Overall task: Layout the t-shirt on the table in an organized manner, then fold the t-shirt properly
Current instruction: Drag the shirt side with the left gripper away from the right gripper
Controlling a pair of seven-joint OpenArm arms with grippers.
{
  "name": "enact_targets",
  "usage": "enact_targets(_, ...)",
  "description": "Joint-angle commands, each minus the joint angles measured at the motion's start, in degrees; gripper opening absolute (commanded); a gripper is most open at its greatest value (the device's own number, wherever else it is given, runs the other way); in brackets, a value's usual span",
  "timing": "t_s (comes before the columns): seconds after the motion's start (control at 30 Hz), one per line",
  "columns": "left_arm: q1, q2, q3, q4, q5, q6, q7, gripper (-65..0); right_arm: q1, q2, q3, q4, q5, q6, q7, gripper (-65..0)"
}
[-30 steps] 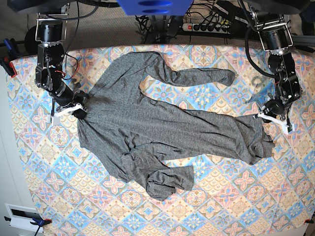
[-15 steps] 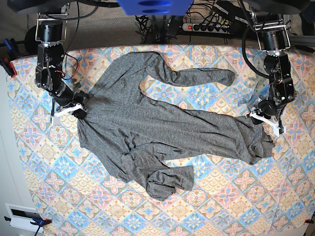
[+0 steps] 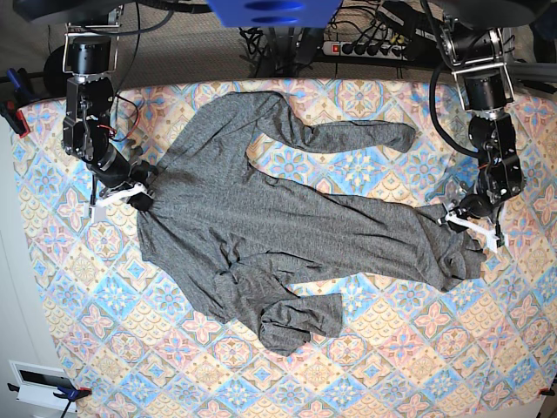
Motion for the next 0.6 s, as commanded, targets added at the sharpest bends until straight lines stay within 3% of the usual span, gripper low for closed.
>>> enact_targets(0.0, -1.27, -1.04, -0.27, 1.04, -0.22, -0.12, -1.03, -34.3, -1.23, -0.23, -0.92, -0.65, -2.69, -1.58, -6.76, -64.9)
enact_targets(0.1, -1.27, -1.04, -0.27, 1.04, -0.31, -0.12, -1.03, -35.5, -1.23, -0.23, -0.92, -0.65, -2.69, -1.58, -6.76, -64.9)
enact_targets(0.17, -1.27, -1.04, -0.27, 1.04, -0.31, -0.12, -1.11, -39.9, -1.23, -0.23, -0.92, -0.65, -2.69, -1.58, -6.76, -64.9)
enact_targets(0.37, -1.01, -0.95, -0.36, 0.78, -0.14, 0.23, -5.86, -65.0, -1.23, -0.23, -0.92, -0.65, -2.69, -1.58, -6.76, -64.9)
enact_targets(0.57, -1.01, -0.95, -0.36, 0.86, -0.31, 0.23, -5.95, -65.0, -1.23, -0.23, -0.92, -0.65, -2.69, -1.58, -6.76, -64.9)
